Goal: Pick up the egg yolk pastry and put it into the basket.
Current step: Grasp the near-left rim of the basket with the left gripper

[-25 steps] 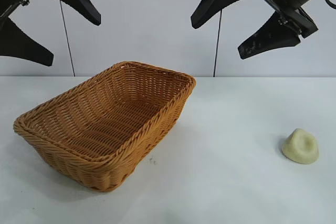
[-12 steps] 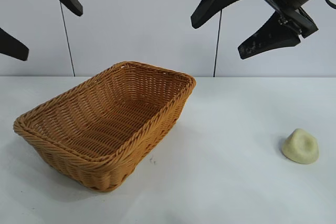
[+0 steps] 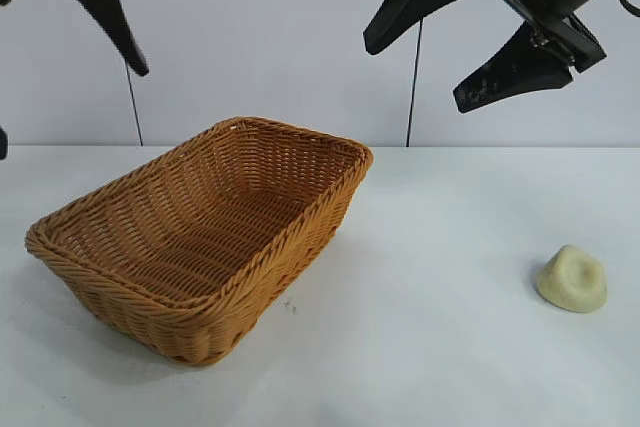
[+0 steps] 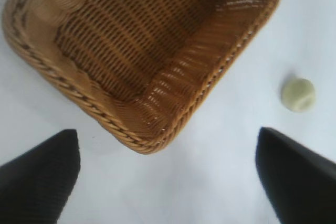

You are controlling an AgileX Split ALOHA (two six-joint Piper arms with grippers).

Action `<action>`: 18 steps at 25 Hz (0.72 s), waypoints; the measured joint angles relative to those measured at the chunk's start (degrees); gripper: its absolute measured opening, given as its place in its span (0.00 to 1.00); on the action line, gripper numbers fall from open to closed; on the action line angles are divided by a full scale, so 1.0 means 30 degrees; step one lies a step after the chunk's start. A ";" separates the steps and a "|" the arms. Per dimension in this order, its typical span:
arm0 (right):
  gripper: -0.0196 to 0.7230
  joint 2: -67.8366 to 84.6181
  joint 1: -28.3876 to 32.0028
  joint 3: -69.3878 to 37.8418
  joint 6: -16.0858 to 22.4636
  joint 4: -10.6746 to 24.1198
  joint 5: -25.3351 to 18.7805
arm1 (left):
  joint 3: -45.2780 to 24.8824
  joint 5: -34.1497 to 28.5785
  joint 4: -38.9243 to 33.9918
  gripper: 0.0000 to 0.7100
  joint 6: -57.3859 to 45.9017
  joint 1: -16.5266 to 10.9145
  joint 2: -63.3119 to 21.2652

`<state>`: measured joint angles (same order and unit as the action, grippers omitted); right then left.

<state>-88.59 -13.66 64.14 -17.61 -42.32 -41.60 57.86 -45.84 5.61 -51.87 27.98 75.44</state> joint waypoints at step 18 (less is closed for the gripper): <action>0.89 0.0000 0.0000 0.0000 0.0000 0.0020 -0.0019 | -0.2213 0.3046 0.0202 0.98 -0.6835 -0.0978 0.3229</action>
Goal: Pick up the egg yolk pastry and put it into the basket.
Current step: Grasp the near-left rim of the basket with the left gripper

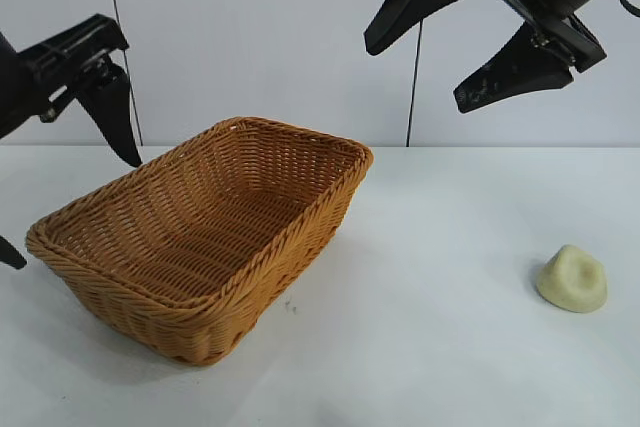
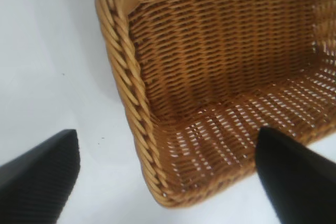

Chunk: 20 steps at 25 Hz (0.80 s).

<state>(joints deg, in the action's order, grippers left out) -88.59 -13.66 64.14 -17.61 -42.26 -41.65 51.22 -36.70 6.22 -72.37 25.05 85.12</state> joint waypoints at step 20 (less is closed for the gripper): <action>0.89 0.0000 0.0000 0.0000 0.0000 0.0071 -0.0017 | 0.0000 0.2895 0.2598 0.97 0.3375 -0.0942 0.6065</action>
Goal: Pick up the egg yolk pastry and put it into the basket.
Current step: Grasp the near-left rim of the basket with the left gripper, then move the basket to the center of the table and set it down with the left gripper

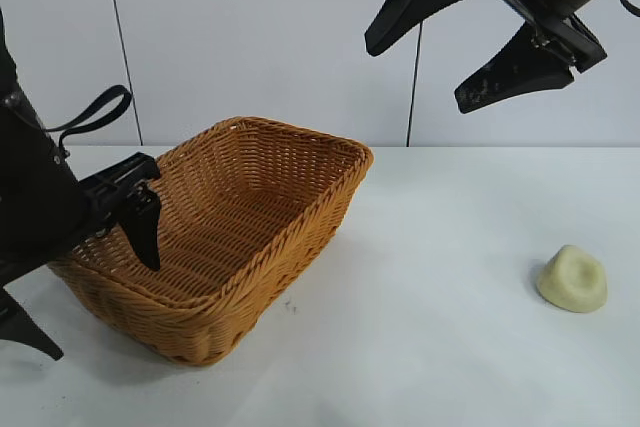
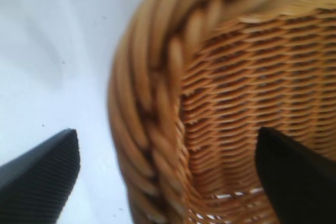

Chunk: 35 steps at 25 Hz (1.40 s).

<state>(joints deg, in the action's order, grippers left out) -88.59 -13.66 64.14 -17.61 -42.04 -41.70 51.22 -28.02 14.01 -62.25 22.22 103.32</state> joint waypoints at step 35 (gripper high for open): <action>0.89 0.0000 0.0000 0.0000 0.0000 0.0355 0.0000 | 0.7538 -0.7246 0.2015 0.20 1.2021 -0.3411 0.2266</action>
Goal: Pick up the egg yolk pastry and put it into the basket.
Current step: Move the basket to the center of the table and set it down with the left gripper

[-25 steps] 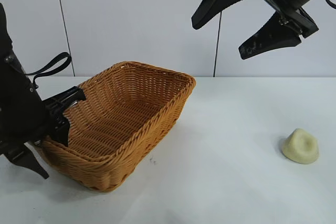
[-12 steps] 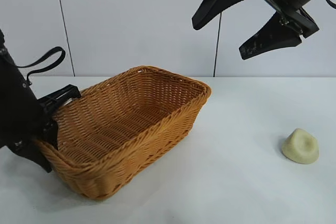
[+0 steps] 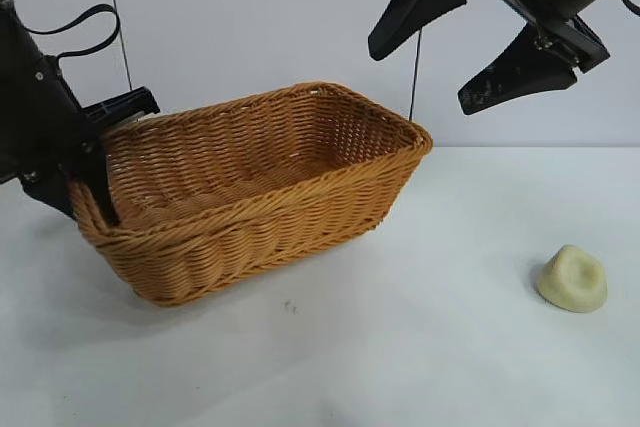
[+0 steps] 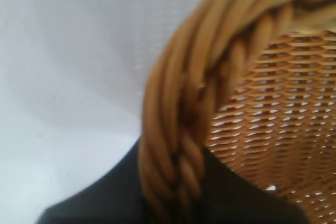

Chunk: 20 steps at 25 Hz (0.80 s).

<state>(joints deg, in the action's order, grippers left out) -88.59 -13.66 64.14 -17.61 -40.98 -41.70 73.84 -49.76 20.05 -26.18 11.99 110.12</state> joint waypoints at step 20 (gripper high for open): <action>0.89 0.0000 0.0000 0.0000 0.0000 0.0022 0.0000 | 0.5479 -0.3450 -0.0767 0.20 0.6448 0.0776 0.3305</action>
<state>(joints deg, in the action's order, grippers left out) -88.59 -13.66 64.14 -17.61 -40.91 -41.70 90.27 -60.11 17.75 -6.84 14.32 120.03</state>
